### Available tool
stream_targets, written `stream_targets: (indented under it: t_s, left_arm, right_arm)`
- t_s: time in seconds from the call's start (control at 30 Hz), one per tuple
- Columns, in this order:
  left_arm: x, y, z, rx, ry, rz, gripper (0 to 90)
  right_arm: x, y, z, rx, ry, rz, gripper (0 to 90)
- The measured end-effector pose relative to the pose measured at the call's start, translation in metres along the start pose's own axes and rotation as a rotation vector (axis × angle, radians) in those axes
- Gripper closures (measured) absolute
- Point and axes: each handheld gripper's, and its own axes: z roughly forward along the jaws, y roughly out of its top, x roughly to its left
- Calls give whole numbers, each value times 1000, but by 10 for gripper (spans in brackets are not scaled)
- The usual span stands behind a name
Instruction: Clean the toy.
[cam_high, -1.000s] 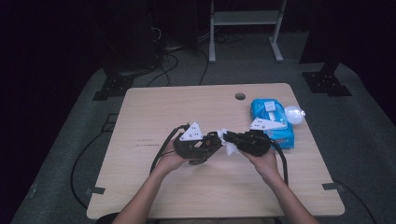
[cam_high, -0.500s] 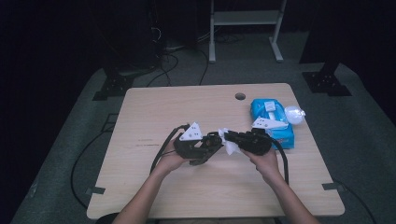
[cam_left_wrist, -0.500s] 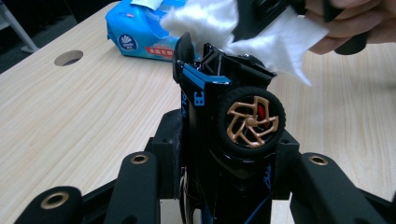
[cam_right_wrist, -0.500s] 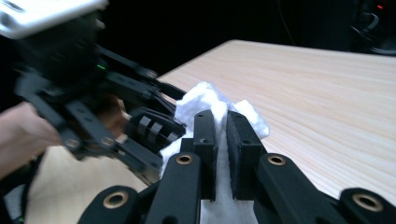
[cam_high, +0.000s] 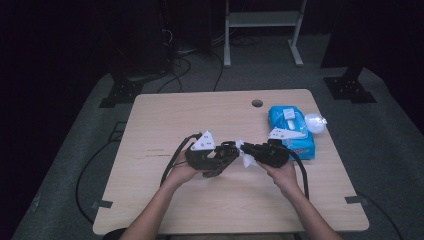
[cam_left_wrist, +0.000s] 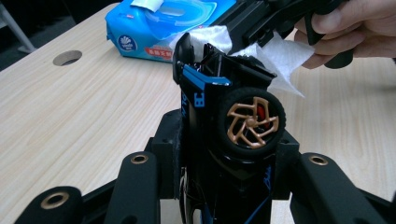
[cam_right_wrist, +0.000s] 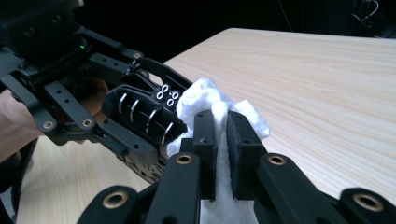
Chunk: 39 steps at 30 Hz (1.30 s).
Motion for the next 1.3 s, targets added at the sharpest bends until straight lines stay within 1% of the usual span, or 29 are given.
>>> stream_targets:
  t_s: [0.03, 0.07, 0.1, 0.2, 0.27, 0.33, 0.37, 0.4, 0.43, 0.47, 0.5, 0.53, 0.57, 0.6, 0.63, 0.7, 0.73, 0.77, 0.93, 0.97, 1.0, 1.03, 1.07, 1.1, 1.13, 1.17, 1.23, 1.27, 1.3]
  left_arm:
    - [0, 0, 0, -2, 0, -1, 572]
    - [0, 0, 0, -1, 2, 1, 572]
    - [-1, 0, 1, -1, 7, 5, 571]
    - [-1, 1, 1, -3, 4, 5, 572]
    - [-1, 2, -1, -2, 7, 10, 572]
    - [0, 2, -3, -10, 11, 7, 572]
    - [1, 2, -5, -26, 6, -4, 572]
    - [1, 2, -5, -26, 6, -4, 572]
    - [1, 2, -5, -24, 9, -2, 572]
    - [1, 2, -4, -18, 14, 7, 572]
    - [1, 2, -4, -17, 17, 9, 572]
    - [1, 2, -4, -21, 12, 3, 572]
    - [1, 2, -4, -23, 9, 1, 571]
    - [1, 2, -4, -23, 9, 1, 571]
    - [0, 2, -4, -20, 13, 6, 571]
    - [0, 3, -4, -19, 10, 8, 572]
    - [-1, 3, -4, -25, 6, 2, 572]
    - [-1, 3, -4, -24, 7, 3, 571]
    - [0, 2, -3, -11, 10, 9, 571]
    - [-1, 1, -1, 0, 17, 14, 571]
    - [-1, 1, -1, 0, 17, 14, 571]
    - [-2, 1, 1, 4, 17, 20, 571]
    - [-2, 1, 1, 4, 17, 20, 571]
    - [-3, 2, 1, 10, 16, 30, 571]
    - [-3, 3, 1, 1, 10, 25, 571]
    - [-3, 3, 0, 3, 10, 25, 572]
    - [-4, 3, 0, 4, 15, 26, 572]
    - [-4, 3, 0, 2, 19, 24, 571]
    - [-3, 2, -1, 3, 14, 24, 571]
  right_arm:
    - [2, 3, -2, -15, 11, 0, 820]
    - [2, 3, -2, -15, 11, 0, 820]
    - [4, 6, -4, -30, 31, 4, 820]
    - [6, 8, -4, -40, 41, -3, 820]
    - [6, 7, -4, -37, 38, -8, 820]
    - [1, 4, -3, -22, 19, 0, 820]
    - [0, 2, -3, -17, 15, 1, 820]
    - [0, 2, -3, -17, 15, 1, 820]
    - [-2, 0, -2, -9, 14, 14, 820]
    - [-2, 0, -2, -9, 14, 14, 820]
    - [1, 2, -2, -18, 18, 7, 820]
    - [1, 2, -2, -18, 18, 7, 820]
    - [4, 6, -4, -36, 24, -1, 820]
    - [4, 6, -4, -36, 24, -1, 820]
    - [6, 9, -6, -47, 38, -2, 820]
    - [7, 10, -6, -49, 38, -10, 820]
    - [7, 10, -6, -46, 36, -10, 820]
    - [5, 7, -5, -42, 35, -1, 820]
    - [4, 5, -4, -34, 30, 8, 820]
    - [7, 7, -5, -43, 39, -2, 820]
    - [7, 7, -5, -43, 39, -2, 820]
    - [13, 12, -5, -55, 58, -16, 819]
    - [16, 14, -5, -60, 62, -23, 820]
    - [19, 15, -5, -58, 65, -36, 819]
    - [21, 16, -4, -53, 59, -51, 820]
    - [21, 16, -4, -48, 50, -63, 820]
    - [20, 15, -4, -48, 51, -59, 820]
    - [18, 14, -4, -40, 40, -55, 820]
    - [14, 12, -5, -33, 29, -38, 820]
